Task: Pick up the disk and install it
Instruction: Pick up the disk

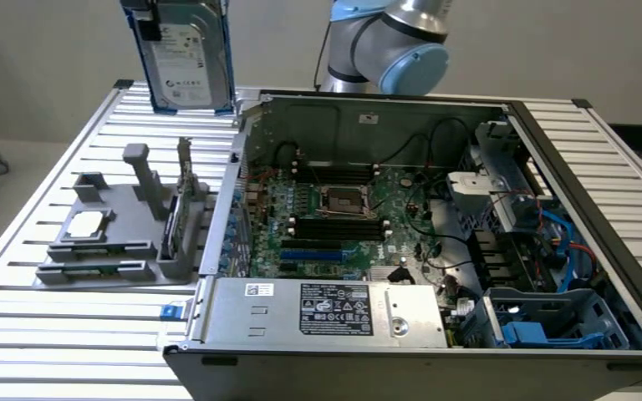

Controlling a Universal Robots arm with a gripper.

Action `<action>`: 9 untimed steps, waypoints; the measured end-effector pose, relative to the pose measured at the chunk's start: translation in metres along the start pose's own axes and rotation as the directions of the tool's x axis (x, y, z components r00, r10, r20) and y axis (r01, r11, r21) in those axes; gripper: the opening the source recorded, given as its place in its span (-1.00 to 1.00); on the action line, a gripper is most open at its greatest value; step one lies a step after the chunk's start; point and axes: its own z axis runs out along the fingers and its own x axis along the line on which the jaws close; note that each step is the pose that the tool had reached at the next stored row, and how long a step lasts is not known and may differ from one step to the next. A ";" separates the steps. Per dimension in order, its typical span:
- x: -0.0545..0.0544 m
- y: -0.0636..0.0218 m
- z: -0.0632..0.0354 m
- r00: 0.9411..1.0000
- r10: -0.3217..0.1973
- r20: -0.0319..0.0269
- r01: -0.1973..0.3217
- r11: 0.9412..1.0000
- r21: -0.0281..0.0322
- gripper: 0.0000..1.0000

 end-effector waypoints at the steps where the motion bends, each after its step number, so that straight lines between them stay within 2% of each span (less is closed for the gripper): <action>1: 0.001 -0.0044 -0.0001 1.000 0.000 0.000 0.000 1.000 -0.001 -0.35; 6: 0.005 -0.0271 -0.0006 1.000 0.000 0.001 0.000 1.000 -0.011 -0.35; 9: 0.007 -0.0404 -0.0010 1.000 0.000 0.001 0.000 1.000 -0.012 -0.35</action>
